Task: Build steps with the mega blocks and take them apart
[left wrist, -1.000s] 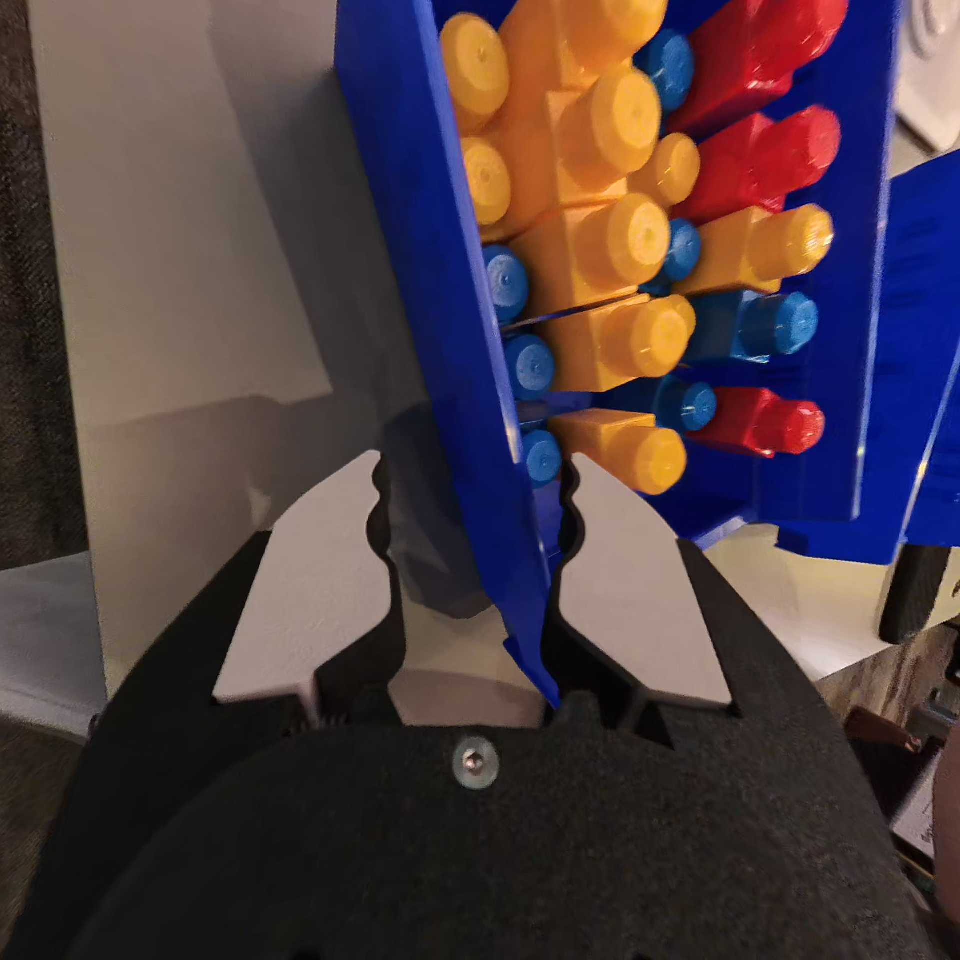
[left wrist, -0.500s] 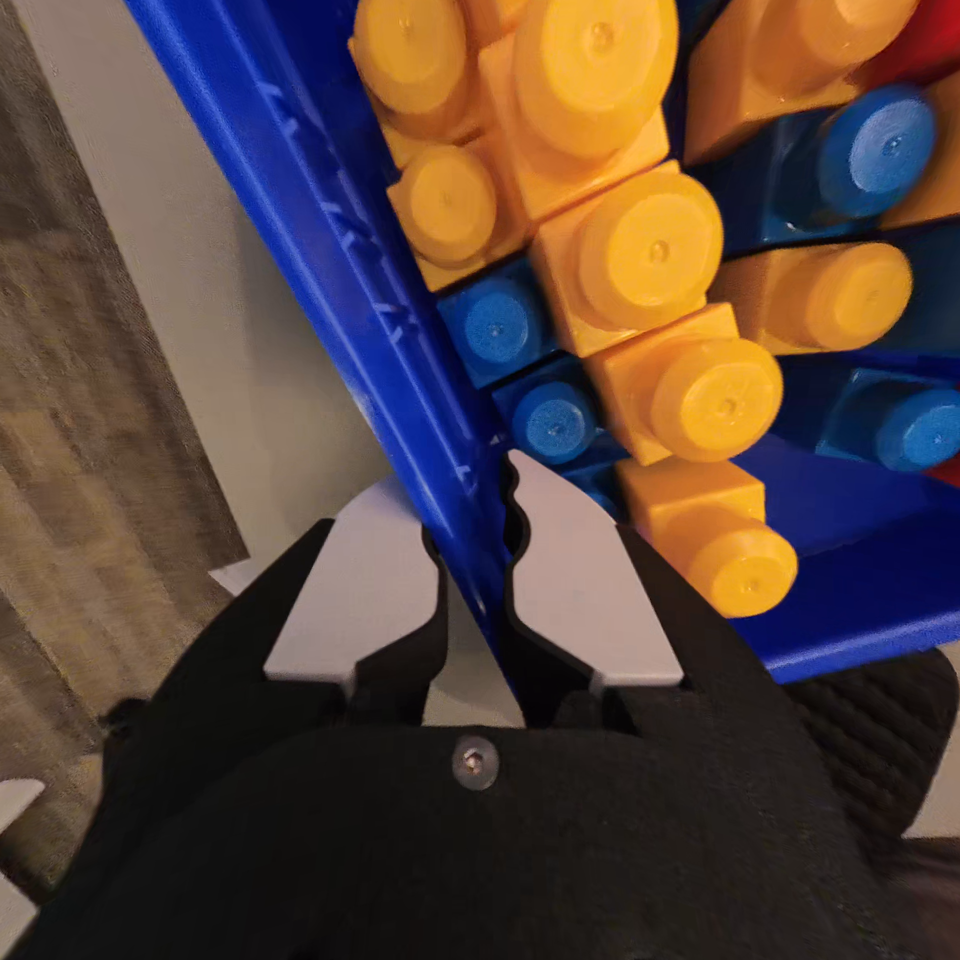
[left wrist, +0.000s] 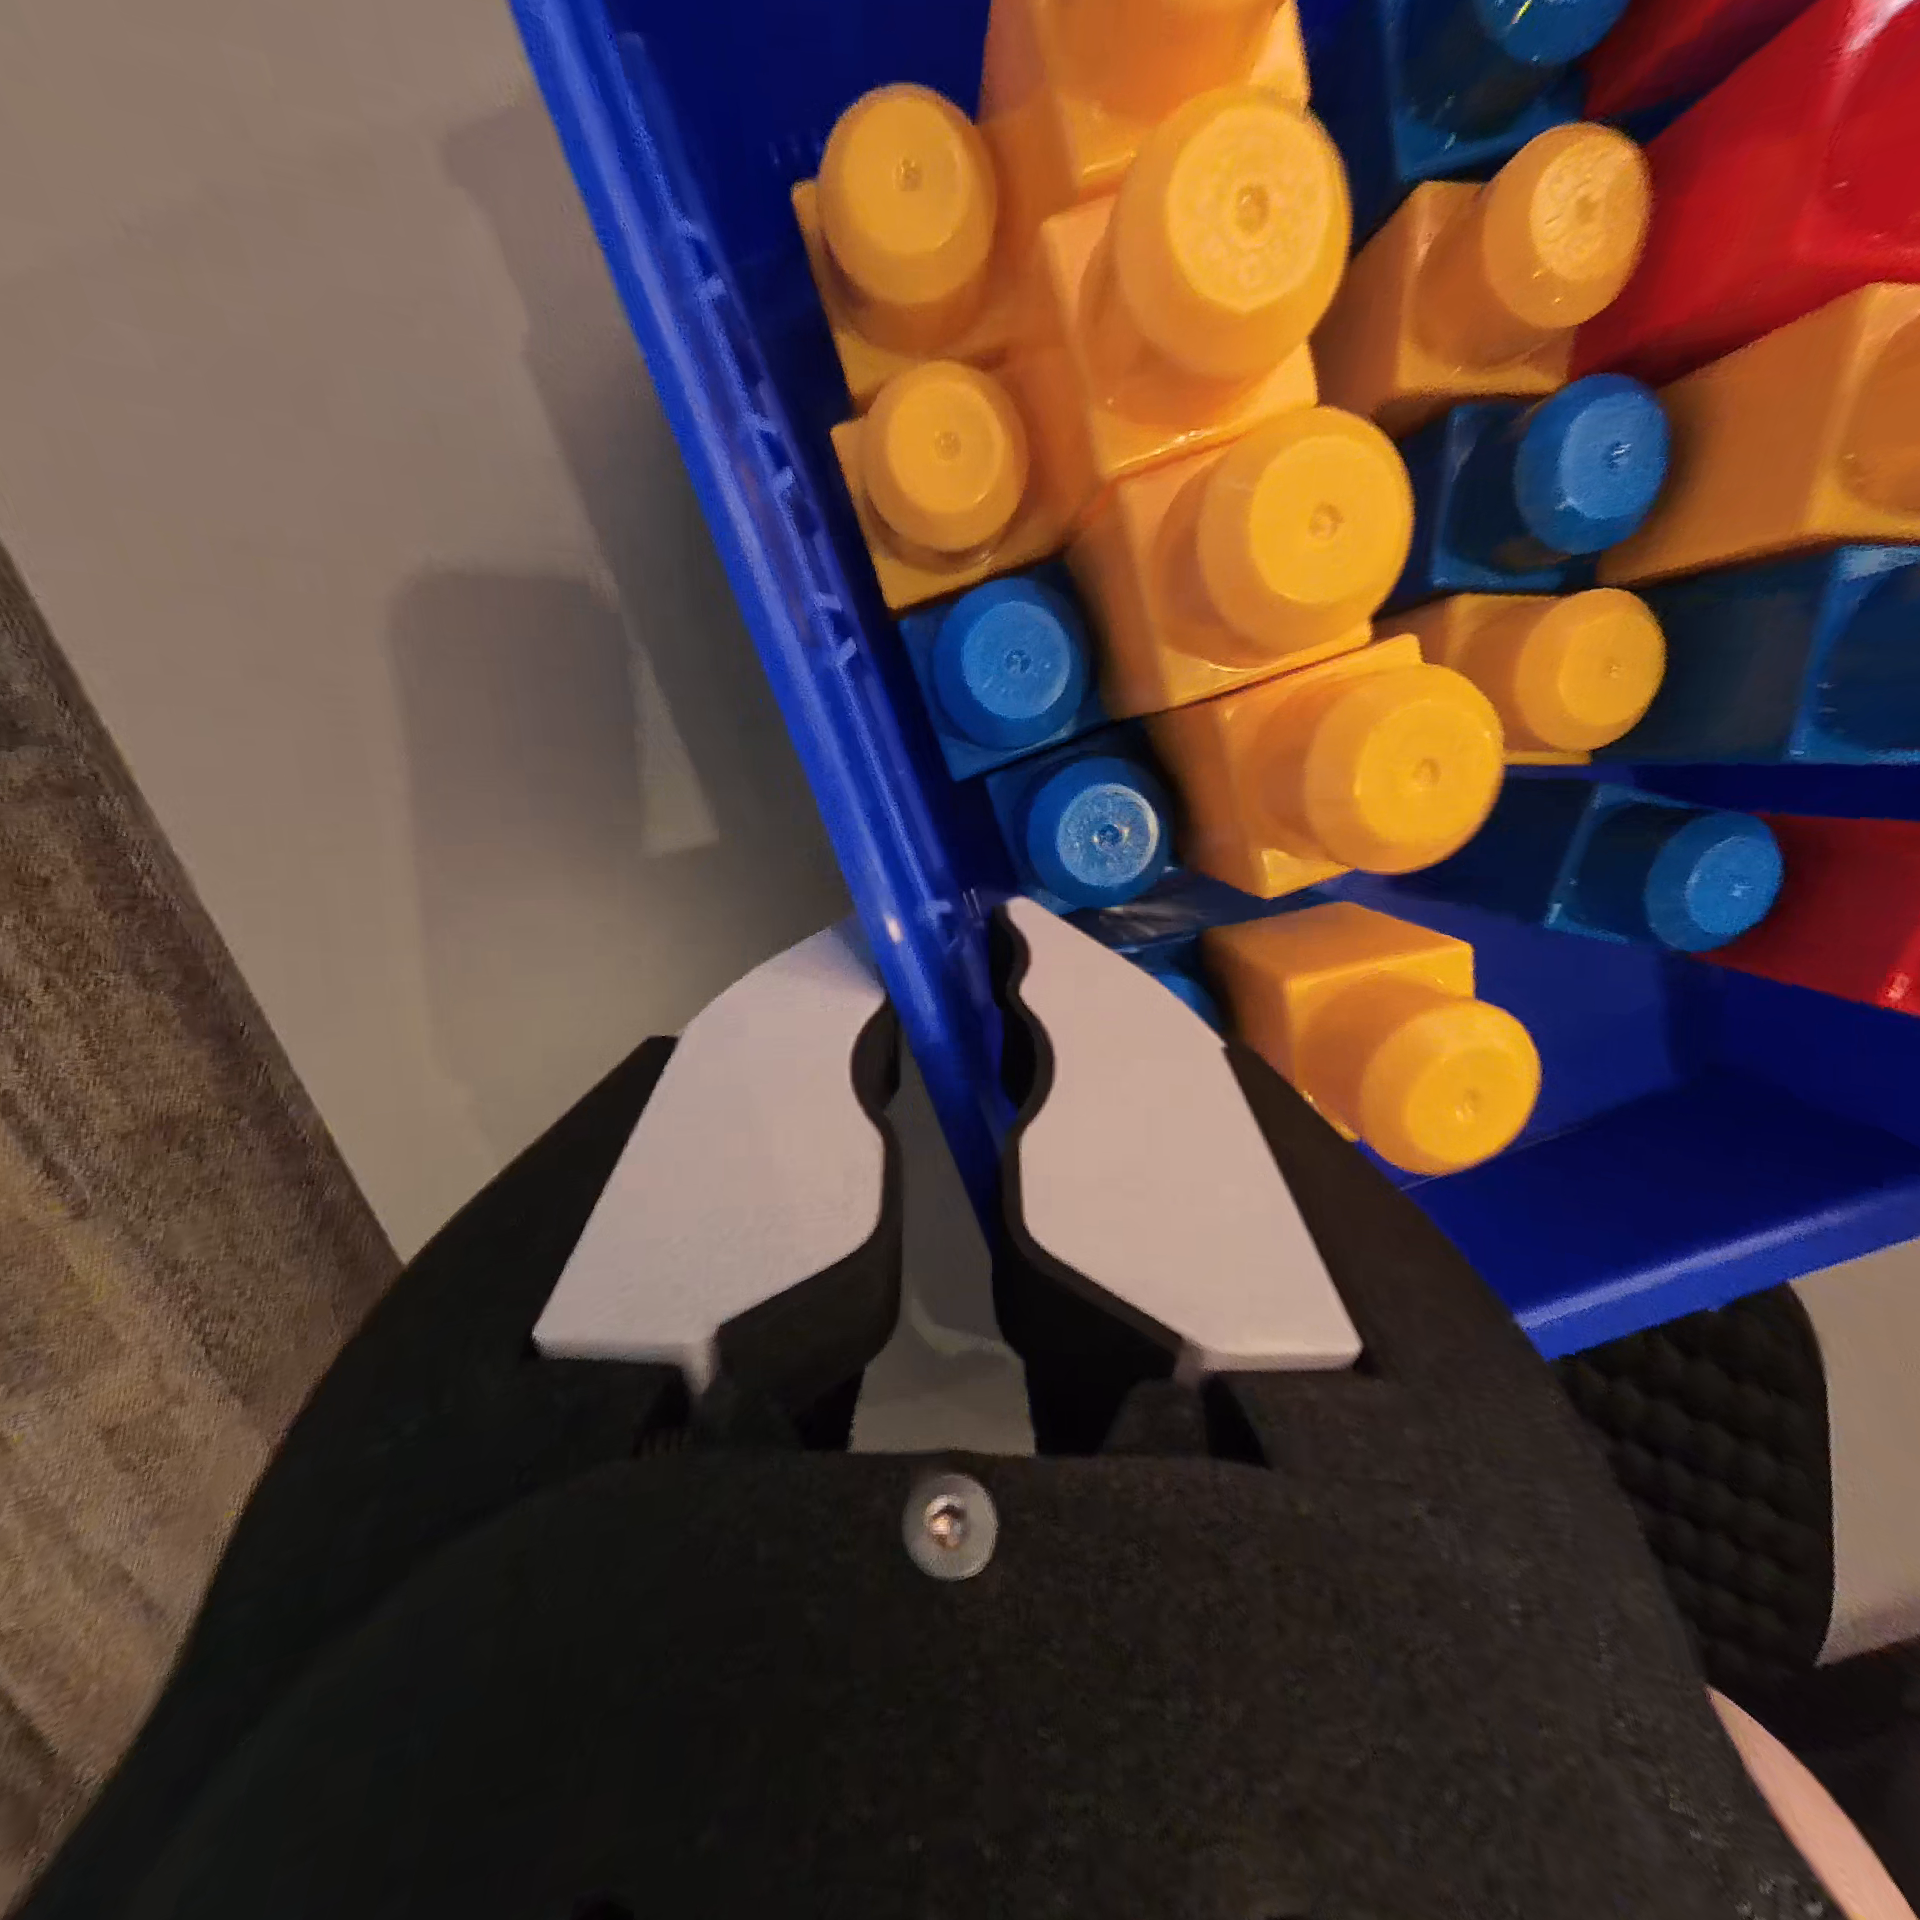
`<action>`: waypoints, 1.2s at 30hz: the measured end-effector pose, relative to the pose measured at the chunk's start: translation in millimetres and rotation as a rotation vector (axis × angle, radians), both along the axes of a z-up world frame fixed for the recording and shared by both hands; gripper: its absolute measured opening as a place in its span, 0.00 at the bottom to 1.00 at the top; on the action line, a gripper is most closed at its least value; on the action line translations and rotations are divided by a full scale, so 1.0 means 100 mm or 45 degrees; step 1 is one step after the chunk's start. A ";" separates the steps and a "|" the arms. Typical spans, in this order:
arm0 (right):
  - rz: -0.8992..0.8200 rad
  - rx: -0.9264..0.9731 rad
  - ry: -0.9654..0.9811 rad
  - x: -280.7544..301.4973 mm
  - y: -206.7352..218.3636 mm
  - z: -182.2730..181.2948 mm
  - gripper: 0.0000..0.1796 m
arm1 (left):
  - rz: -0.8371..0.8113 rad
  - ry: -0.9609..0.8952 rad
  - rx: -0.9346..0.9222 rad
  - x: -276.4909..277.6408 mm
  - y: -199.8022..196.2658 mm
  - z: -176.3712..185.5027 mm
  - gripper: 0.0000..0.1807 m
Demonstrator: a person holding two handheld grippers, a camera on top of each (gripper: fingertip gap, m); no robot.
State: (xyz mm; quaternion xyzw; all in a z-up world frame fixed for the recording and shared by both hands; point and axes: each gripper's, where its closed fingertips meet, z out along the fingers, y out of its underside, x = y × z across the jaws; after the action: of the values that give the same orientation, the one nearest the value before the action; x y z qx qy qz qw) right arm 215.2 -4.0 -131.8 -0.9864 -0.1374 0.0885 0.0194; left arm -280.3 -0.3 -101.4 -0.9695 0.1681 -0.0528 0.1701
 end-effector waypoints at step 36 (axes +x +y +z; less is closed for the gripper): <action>-0.396 0.132 0.025 3.32 -0.27 -0.03 0.09 | -0.333 -0.690 1.347 1.91 -0.44 2.55 0.51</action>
State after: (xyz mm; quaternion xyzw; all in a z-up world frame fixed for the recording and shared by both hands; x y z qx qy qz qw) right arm 547.1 -31.1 -134.8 -0.9925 0.0127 0.0870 0.0850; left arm -89.5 -44.0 153.6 -0.6768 0.2400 -0.2274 0.6577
